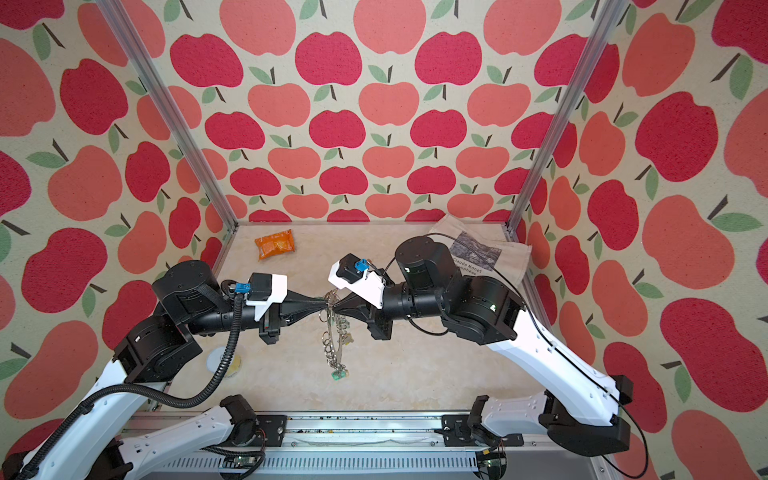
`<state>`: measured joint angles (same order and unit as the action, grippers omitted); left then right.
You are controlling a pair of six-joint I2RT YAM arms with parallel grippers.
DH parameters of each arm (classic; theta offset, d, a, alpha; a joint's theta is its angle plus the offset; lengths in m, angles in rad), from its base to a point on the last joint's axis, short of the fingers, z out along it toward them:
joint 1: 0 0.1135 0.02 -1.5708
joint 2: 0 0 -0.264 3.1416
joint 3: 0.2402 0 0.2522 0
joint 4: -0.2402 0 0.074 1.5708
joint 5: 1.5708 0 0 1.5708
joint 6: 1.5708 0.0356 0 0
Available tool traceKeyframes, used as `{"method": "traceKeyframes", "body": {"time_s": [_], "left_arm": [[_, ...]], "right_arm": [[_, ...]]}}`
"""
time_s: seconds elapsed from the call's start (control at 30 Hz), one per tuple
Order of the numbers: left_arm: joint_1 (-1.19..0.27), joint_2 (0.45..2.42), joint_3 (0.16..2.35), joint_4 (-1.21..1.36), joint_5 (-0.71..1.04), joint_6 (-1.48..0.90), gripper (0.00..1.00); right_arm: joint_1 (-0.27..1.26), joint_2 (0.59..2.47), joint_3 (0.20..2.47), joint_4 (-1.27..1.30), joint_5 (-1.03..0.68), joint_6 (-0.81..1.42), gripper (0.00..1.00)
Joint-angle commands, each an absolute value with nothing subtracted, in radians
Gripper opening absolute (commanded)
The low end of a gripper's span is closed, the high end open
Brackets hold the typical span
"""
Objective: Put the keys on the keyring
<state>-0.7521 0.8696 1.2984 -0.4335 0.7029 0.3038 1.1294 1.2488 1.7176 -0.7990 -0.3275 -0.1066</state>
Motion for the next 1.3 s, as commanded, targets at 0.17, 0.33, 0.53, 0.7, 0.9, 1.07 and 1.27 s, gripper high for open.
{"method": "traceKeyframes", "body": {"time_s": [0.17, 0.33, 0.53, 0.7, 0.9, 1.07, 1.27], "left_arm": [[-0.703, 0.809, 1.217, -0.166, 0.689, 0.203, 0.0], [-0.672, 0.779, 1.149, -0.003, 0.686, 0.122, 0.0], [-0.649, 0.773, 1.104, 0.131, 0.702, 0.055, 0.0], [-0.638, 0.783, 1.08, 0.221, 0.718, 0.007, 0.0], [-0.626, 0.792, 1.052, 0.318, 0.732, -0.052, 0.0], [-0.623, 0.79, 1.04, 0.336, 0.735, -0.066, 0.0], [-0.62, 0.786, 1.045, 0.31, 0.752, -0.059, 0.0]], "right_arm": [[1.127, 1.207, 1.668, -0.767, -0.339, -0.08, 0.0], [1.129, 1.203, 1.621, -0.722, -0.364, -0.059, 0.0], [1.13, 1.192, 1.552, -0.654, -0.387, -0.03, 0.0], [1.131, 1.193, 1.509, -0.601, -0.412, -0.007, 0.0], [1.129, 1.195, 1.48, -0.55, -0.44, 0.009, 0.0], [1.13, 1.188, 1.438, -0.469, -0.48, 0.052, 0.0], [1.128, 1.154, 1.451, -0.478, -0.432, 0.037, 0.16]]}}
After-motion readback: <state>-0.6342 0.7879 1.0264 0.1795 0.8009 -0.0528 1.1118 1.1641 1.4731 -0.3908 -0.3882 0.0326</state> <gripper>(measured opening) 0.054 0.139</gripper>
